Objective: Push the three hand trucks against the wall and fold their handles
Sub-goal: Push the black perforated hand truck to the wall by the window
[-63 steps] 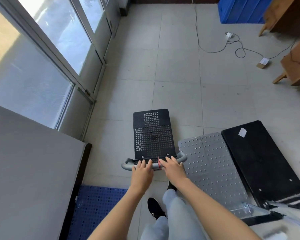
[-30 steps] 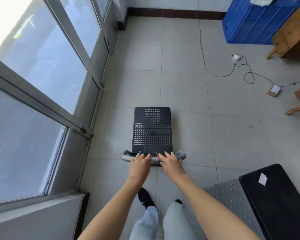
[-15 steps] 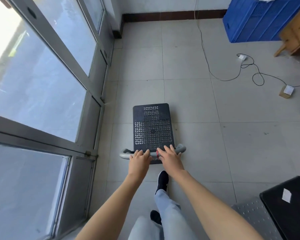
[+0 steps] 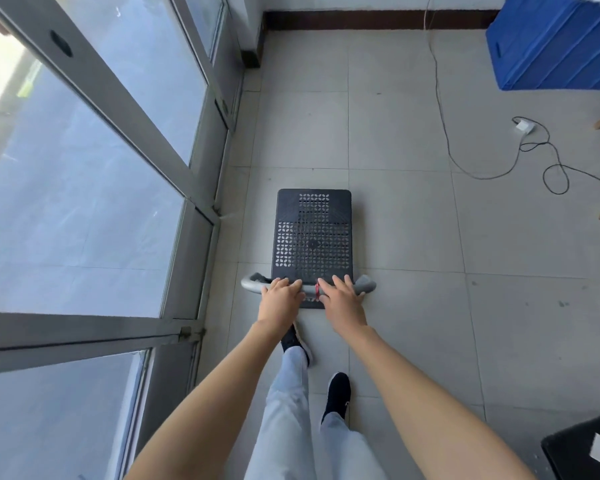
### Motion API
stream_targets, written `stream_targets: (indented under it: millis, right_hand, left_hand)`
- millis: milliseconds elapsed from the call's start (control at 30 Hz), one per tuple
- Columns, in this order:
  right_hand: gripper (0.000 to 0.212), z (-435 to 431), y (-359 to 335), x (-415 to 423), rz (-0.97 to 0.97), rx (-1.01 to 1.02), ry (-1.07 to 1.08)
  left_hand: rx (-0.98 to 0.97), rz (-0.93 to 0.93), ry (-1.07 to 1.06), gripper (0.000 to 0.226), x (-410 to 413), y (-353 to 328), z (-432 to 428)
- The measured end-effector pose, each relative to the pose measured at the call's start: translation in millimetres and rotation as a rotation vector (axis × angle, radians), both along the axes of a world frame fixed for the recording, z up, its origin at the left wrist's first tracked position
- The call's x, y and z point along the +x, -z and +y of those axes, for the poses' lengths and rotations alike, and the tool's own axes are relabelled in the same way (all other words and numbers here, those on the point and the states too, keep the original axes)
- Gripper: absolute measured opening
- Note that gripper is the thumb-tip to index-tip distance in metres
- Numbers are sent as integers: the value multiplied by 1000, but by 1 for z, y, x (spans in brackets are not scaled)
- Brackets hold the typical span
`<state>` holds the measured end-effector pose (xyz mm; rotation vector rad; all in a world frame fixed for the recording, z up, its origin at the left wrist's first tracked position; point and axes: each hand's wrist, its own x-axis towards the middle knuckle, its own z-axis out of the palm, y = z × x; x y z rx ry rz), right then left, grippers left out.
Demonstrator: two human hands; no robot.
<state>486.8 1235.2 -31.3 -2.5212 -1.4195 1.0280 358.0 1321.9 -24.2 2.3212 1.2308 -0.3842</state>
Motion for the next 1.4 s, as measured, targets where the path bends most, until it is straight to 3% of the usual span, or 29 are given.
stream_targets:
  millis: [467,1167,1400]
  right_hand:
    - [45,230,-1,85,3,-11,49]
    - [43,588,0,242,43,-12,68]
    - [46,709,3,310,11,-22,86]
  left_hand:
    - [46,-17,33,22,86,7,227]
    - [2,-1,19,37,240,5,588]
    - [63,-12,79,30,306,6,710]
